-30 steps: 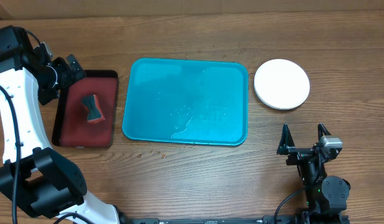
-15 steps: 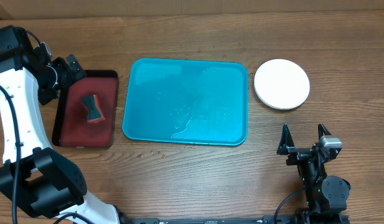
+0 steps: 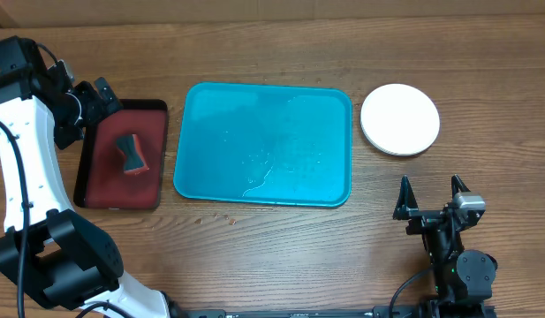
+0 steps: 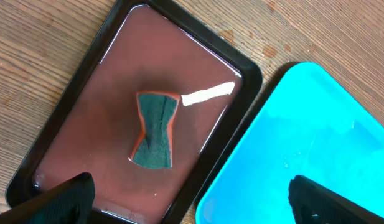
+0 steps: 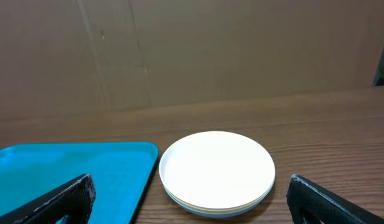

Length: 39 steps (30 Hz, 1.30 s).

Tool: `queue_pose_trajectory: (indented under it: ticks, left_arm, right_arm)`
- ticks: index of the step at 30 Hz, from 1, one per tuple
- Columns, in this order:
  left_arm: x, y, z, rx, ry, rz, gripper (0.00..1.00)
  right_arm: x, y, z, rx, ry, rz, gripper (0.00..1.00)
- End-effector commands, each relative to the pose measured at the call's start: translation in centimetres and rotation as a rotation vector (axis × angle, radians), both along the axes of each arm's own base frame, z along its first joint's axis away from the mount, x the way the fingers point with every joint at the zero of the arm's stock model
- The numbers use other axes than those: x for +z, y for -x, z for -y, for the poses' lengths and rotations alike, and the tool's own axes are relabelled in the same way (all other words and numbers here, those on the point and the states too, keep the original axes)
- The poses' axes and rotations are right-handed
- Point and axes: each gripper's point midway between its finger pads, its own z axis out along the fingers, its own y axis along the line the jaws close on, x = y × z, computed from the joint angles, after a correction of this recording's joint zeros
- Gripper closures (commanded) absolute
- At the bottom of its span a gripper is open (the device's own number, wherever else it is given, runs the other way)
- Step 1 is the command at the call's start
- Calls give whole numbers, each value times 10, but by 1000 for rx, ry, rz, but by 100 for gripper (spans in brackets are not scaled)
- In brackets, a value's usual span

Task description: Clean dirty plates on tray and stack at the side

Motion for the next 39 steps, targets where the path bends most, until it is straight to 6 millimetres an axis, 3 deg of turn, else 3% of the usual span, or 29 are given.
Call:
queue_pose_trajectory:
  ticks: [1, 8, 15, 18, 26, 29, 34, 39]
  left_arm:
    - [1, -2, 0, 1, -4, 3, 0]
    - [4, 8, -5, -11, -53, -25, 0]
    - [44, 37, 14, -28, -134, 59, 0]
    - [48, 55, 23, -40, -216, 108, 0]
    - [24, 95, 106, -348, -199, 348, 0]
    - [18, 105, 129, -418, -216, 470, 0]
    - [7, 124, 141, -438, -274, 658, 0]
    - [-5, 141, 143, -432, -298, 722, 0]
  right_arm:
    - [-1, 0, 2, -12, 7, 6, 0]
    - [-1, 0, 2, -12, 7, 6, 0]
    - [-1, 0, 2, -12, 7, 6, 0]
    - [-1, 0, 2, -12, 7, 6, 0]
    - [-1, 0, 2, -12, 7, 7, 0]
    - [-1, 0, 2, -12, 7, 6, 0]
    - [-1, 0, 2, -12, 7, 6, 0]
    - [-1, 0, 2, -12, 7, 6, 0]
